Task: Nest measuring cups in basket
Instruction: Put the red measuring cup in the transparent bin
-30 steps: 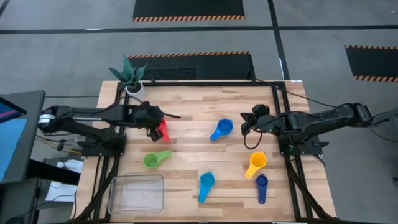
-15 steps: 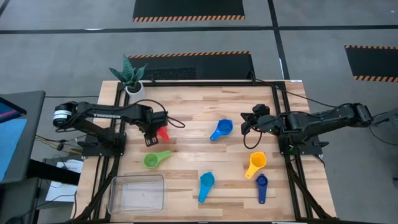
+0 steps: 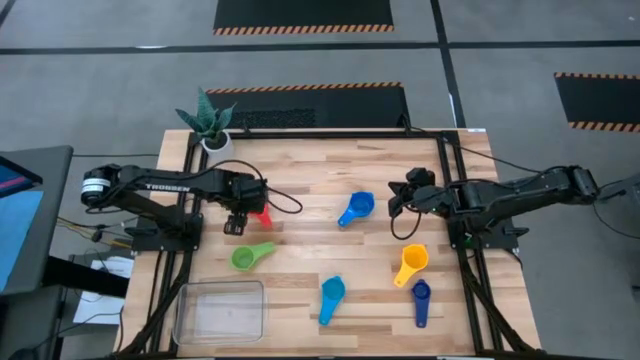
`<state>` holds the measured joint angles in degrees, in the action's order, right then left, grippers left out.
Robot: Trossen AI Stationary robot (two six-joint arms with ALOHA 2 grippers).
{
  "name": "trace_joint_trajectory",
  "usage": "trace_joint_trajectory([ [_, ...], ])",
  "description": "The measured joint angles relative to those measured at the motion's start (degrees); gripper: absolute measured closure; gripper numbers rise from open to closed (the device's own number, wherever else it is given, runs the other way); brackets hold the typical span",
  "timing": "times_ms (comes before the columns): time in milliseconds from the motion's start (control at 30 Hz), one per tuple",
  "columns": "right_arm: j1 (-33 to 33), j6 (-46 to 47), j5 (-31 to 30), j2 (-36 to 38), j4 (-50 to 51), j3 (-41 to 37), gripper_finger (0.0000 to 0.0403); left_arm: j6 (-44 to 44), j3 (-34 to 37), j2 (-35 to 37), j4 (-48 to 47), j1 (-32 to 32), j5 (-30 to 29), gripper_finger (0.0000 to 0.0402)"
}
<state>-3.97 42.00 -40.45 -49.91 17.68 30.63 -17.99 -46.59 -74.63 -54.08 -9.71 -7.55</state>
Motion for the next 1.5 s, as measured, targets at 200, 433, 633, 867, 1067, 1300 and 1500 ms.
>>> trace_joint_trajectory([
  [200,0.0,0.0,0.0,0.0,0.1,0.0,0.0367,-3.6,0.2,-1.2,3.1,0.0,-1.7,0.0164],
  [433,0.0,0.0,0.0,0.0,0.8,0.0,0.0367,-6.1,0.5,-6.7,2.8,0.0,-0.4,0.0164],
  [633,0.0,0.0,0.0,0.0,1.2,0.0,0.0367,-2.1,0.5,-13.8,4.4,0.0,-0.5,0.0165],
  [867,0.0,0.0,0.0,0.0,1.6,0.0,0.0367,3.2,0.4,-17.2,3.0,0.0,-0.2,0.0281],
  [1067,0.0,0.0,0.0,0.0,1.6,0.0,0.0367,9.1,-2.7,-16.2,-2.3,0.0,1.9,0.0395],
  [1300,0.0,0.0,0.0,0.0,1.9,0.0,0.0367,18.5,-18.8,-14.6,-20.0,1.8,7.6,0.04],
  [1500,0.0,0.0,0.0,0.0,2.0,0.0,0.0367,31.6,-31.8,-12.1,-29.7,8.7,17.6,0.0401],
])
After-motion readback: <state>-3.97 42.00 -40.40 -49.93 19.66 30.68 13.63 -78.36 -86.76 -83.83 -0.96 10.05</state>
